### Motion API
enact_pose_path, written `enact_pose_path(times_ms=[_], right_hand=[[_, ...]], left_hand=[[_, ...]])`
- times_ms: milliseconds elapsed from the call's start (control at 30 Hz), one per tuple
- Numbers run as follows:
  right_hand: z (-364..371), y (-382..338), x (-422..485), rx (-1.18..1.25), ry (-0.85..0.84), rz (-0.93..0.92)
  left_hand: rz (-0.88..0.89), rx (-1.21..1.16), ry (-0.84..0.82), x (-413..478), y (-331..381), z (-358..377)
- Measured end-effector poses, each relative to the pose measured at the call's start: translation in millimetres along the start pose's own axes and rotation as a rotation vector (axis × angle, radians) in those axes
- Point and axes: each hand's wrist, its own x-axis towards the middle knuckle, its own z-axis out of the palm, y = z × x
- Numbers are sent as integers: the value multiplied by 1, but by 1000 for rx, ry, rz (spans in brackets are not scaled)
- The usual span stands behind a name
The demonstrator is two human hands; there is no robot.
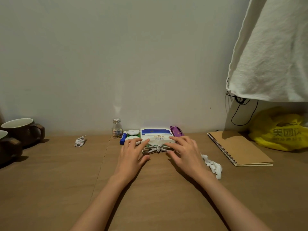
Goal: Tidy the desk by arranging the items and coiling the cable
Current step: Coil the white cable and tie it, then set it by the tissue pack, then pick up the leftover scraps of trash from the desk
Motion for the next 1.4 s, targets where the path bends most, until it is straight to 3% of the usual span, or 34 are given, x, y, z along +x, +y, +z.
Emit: enact_pose_path(times_ms=[100, 267, 367, 633, 833, 1000, 1133, 1400], right_hand=[[-33, 8, -7, -45, 19, 165], [-64, 39, -39, -105, -184, 508], [-64, 44, -55, -78, -229, 579], [-45, 34, -59, -67, -277, 464], [-45, 33, -61, 84, -178, 406], [-56, 0, -55, 194, -107, 298], [-61, -53, -40, 426, -62, 209], [7, -128, 0, 627, -157, 113]], left_hand=[[-13, 8, 33, -11, 3, -6], [-48, 15, 26, -27, 4, -15], [-61, 10, -7, -33, 5, -18], [-79, -34, -34, -46, 7, -31], [-132, -34, -18, -54, -8, -44], [-284, -54, 81, -55, -36, -57], [-450, -53, 170, -54, -68, -74], [-659, -189, 197, -40, -130, -85]])
